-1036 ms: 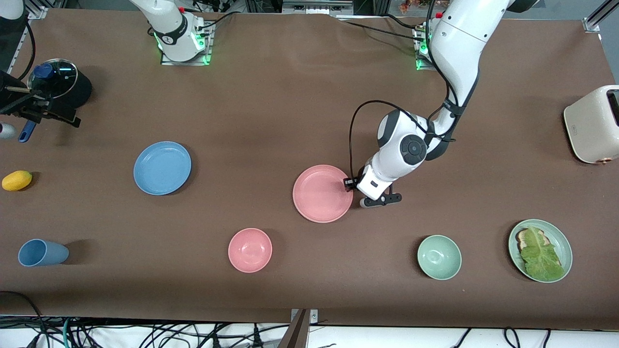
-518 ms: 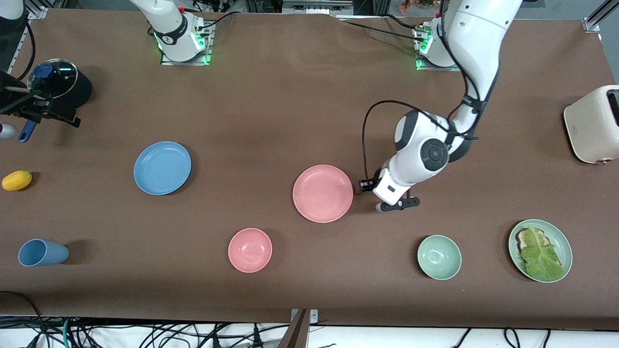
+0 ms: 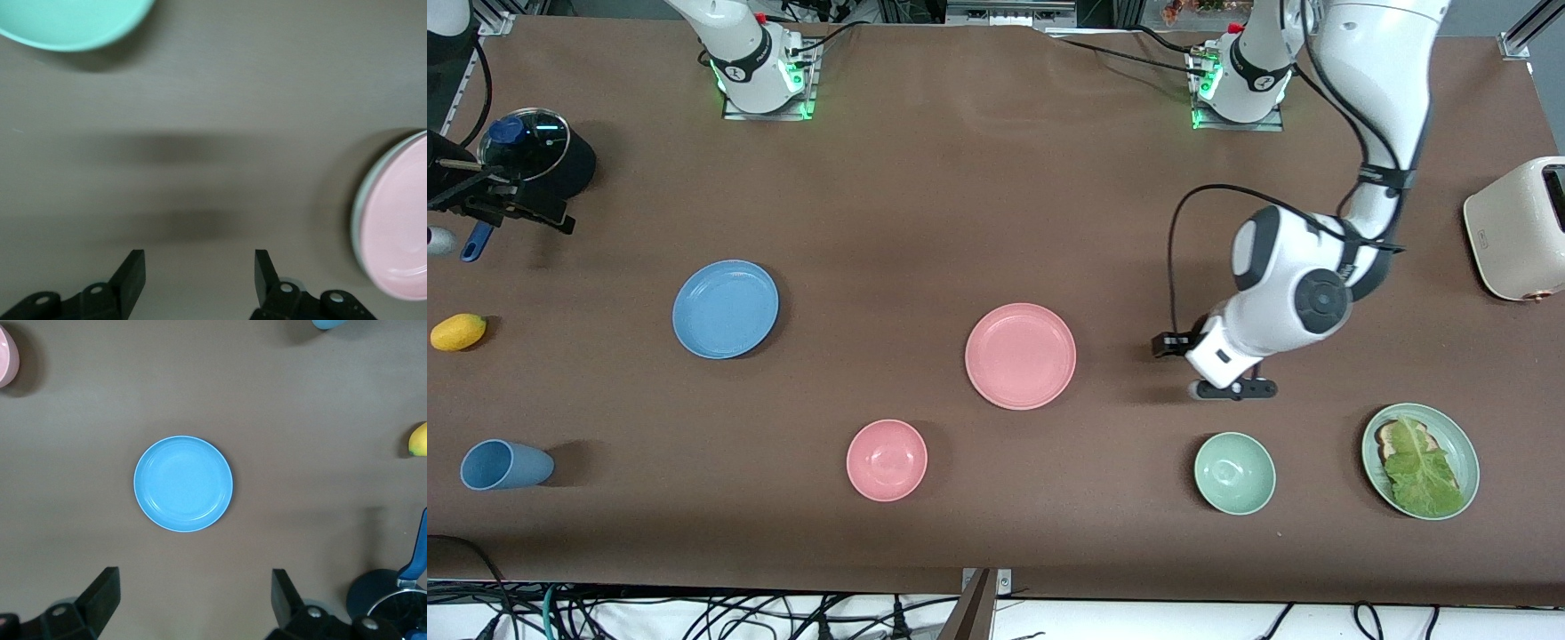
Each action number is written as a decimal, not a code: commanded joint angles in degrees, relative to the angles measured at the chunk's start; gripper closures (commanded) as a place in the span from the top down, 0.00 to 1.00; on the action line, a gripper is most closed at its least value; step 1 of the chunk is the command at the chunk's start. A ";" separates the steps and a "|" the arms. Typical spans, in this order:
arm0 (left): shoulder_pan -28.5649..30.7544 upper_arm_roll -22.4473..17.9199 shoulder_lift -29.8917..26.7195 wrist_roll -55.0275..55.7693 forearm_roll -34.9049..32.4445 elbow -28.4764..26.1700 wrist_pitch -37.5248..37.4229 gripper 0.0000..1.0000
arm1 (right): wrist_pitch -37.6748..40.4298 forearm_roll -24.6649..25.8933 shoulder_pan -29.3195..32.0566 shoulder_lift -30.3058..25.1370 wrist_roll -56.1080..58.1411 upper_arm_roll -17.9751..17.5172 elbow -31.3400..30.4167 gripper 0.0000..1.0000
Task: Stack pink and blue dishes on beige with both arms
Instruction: 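Withdraw the left gripper while the right gripper reaches the blue plate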
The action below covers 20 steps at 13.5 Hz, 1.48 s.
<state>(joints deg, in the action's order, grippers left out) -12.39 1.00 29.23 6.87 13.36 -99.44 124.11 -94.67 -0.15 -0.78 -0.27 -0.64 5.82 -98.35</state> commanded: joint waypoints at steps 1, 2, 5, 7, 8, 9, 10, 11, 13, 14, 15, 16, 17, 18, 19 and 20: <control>3.67 0.15 -3.21 -6.67 -1.05 -0.84 -3.95 0.81 | -0.24 0.41 0.52 0.09 0.99 -0.11 -0.26 1.00; 4.47 -0.64 -3.39 -8.69 -1.58 -0.84 -4.31 0.85 | -0.94 0.68 0.60 1.57 0.82 0.24 0.17 1.00; 6.93 -3.19 -4.09 -16.42 -1.93 -0.84 -6.42 0.99 | -1.39 0.24 0.95 5.70 0.90 0.68 -0.09 1.00; 9.82 -3.63 -4.44 -22.13 -1.93 -0.84 -6.86 0.99 | -1.83 -0.81 1.22 10.70 0.99 1.65 -0.35 1.00; 10.97 -3.72 -4.44 -23.99 -1.93 -0.84 -6.95 0.99 | -2.09 -1.34 1.57 13.16 0.99 2.26 -0.61 1.00; 11.68 -4.07 -4.96 -24.70 -2.45 -0.76 -7.39 0.99 | -2.44 -1.34 1.57 15.36 0.99 2.27 -0.96 1.00; 11.77 -4.25 -5.75 -24.71 -3.50 0.12 -9.13 0.99 | -3.32 -2.12 1.57 17.39 0.99 2.27 -1.23 1.00; 11.86 -4.42 -5.76 -24.71 -4.47 2.21 -12.72 1.00 | -5.50 -3.79 1.75 19.06 1.08 2.27 -2.19 1.00; 12.21 -4.78 -5.76 -24.62 -4.66 6.70 -20.01 1.00 | -12.16 -6.16 3.41 22.57 6.06 2.27 -5.43 1.00; 12.21 -5.30 -5.76 -24.45 -4.57 8.37 -22.83 1.00 | -15.42 -8.87 4.55 24.25 8.79 2.27 -6.67 1.00; 12.21 -5.48 -5.85 -24.36 -4.66 9.69 -24.95 1.00 | -17.02 -11.34 5.78 26.52 11.43 2.27 -6.85 0.99; 12.21 -5.57 -6.63 -24.01 -4.66 10.31 -26.62 1.00 | -17.56 -13.19 6.31 28.03 13.02 2.27 -6.77 0.99; 12.13 -5.57 -7.60 -23.22 -4.66 10.32 -27.60 1.00 | -18.95 -14.25 6.93 29.61 13.91 2.27 -6.77 0.99; 12.04 -5.57 -8.48 -20.95 -4.66 10.32 -28.82 1.00 | -20.10 -15.31 7.28 30.93 14.87 2.18 -6.77 0.98; 11.95 -5.48 -9.53 -18.06 -4.74 10.32 -30.06 1.00 | -20.81 -17.23 7.37 32.07 16.36 2.18 -6.77 0.95; 11.77 -5.48 -10.58 -15.94 -5.18 10.41 -31.29 1.00 | -20.99 -18.64 7.72 32.78 18.20 2.27 -6.77 0.94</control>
<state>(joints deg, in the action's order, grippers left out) -0.26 -4.57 21.10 -13.19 10.22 -89.24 95.58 -114.79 -15.85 6.15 31.66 14.43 8.53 -105.12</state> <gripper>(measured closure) 0.000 0.035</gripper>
